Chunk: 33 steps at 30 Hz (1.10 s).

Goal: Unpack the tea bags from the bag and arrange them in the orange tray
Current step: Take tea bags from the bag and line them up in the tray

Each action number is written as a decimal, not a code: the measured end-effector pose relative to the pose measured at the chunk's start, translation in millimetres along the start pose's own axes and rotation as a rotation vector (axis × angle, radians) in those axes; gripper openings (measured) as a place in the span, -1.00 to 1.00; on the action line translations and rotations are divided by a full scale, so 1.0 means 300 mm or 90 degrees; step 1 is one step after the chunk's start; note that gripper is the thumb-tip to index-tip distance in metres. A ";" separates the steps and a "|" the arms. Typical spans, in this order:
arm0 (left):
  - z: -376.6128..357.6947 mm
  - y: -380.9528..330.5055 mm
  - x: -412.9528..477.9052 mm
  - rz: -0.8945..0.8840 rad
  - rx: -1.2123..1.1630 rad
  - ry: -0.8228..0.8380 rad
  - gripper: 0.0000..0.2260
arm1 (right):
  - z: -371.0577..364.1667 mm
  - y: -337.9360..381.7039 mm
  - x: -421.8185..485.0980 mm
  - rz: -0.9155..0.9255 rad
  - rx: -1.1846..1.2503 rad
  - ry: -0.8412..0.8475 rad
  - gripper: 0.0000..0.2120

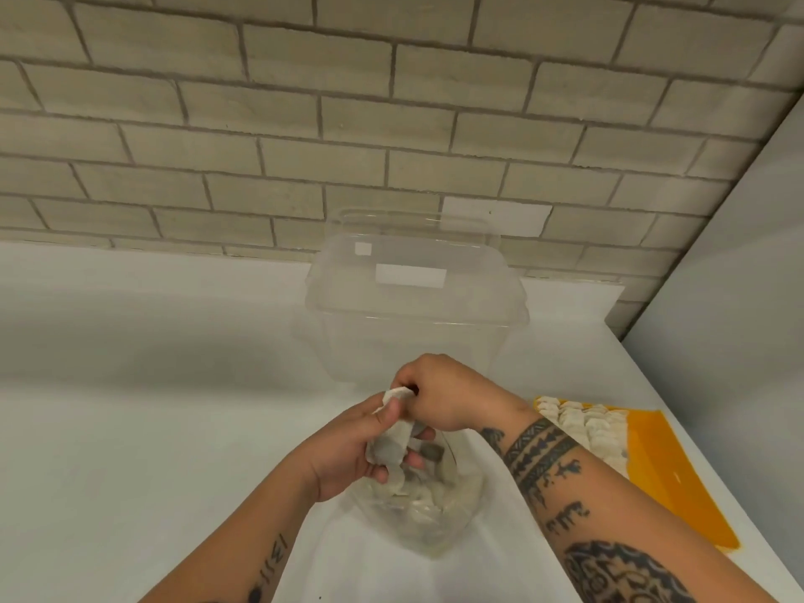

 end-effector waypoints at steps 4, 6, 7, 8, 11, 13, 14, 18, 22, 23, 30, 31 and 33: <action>0.065 -0.002 -0.015 -0.031 0.021 -0.109 -0.70 | -0.023 -0.022 0.034 -0.034 0.230 -0.010 -0.97; 0.096 0.006 -0.027 -0.032 0.013 -0.169 -0.76 | -0.032 -0.049 0.031 -0.057 0.346 -0.033 -0.94; 0.110 0.007 -0.035 -0.033 0.001 -0.201 -0.77 | -0.042 -0.071 0.028 -0.077 0.380 -0.056 -0.92; 0.122 0.009 -0.042 -0.033 -0.009 -0.228 -0.79 | -0.056 -0.096 0.022 -0.103 0.386 -0.082 -0.90; 0.140 0.022 -0.053 -0.030 -0.023 -0.281 -0.83 | -0.144 -0.164 0.011 -0.181 0.258 -0.087 -0.85; 0.139 0.037 -0.056 -0.025 -0.024 -0.299 -0.84 | -0.231 -0.185 0.002 -0.208 0.139 -0.040 -0.76; 0.137 0.045 -0.056 -0.024 -0.023 -0.306 -0.84 | -0.270 -0.188 -0.006 -0.219 0.115 -0.026 -0.70; 0.126 0.072 -0.055 -0.027 -0.028 -0.334 -0.85 | -0.370 -0.168 -0.017 -0.210 0.115 -0.058 -0.72; 0.130 0.086 -0.061 -0.028 -0.006 -0.335 -0.84 | -0.346 -0.166 -0.019 -0.205 0.116 -0.037 -0.71; 0.135 0.085 -0.063 -0.032 -0.004 -0.337 -0.84 | -0.331 -0.172 -0.018 -0.204 0.112 -0.026 -0.72; 0.130 0.052 -0.059 -0.028 0.029 -0.329 -0.80 | -0.164 -0.182 -0.034 -0.135 0.266 -0.006 -0.88; 0.124 0.048 -0.054 -0.024 0.044 -0.311 -0.76 | -0.140 -0.167 -0.035 -0.114 0.271 -0.007 -0.87; 0.107 0.039 -0.042 -0.018 0.068 -0.258 -0.69 | -0.098 -0.139 -0.032 -0.090 0.279 -0.019 -0.86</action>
Point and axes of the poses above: each hand's wrist, its own x-axis towards the middle knuckle, its own z-axis out of the back of the hand, y = z × x, the point moved 6 cm from there along x, towards the middle knuckle, and after that the axes turned 15 degrees about -z, right-handed, at the moved point
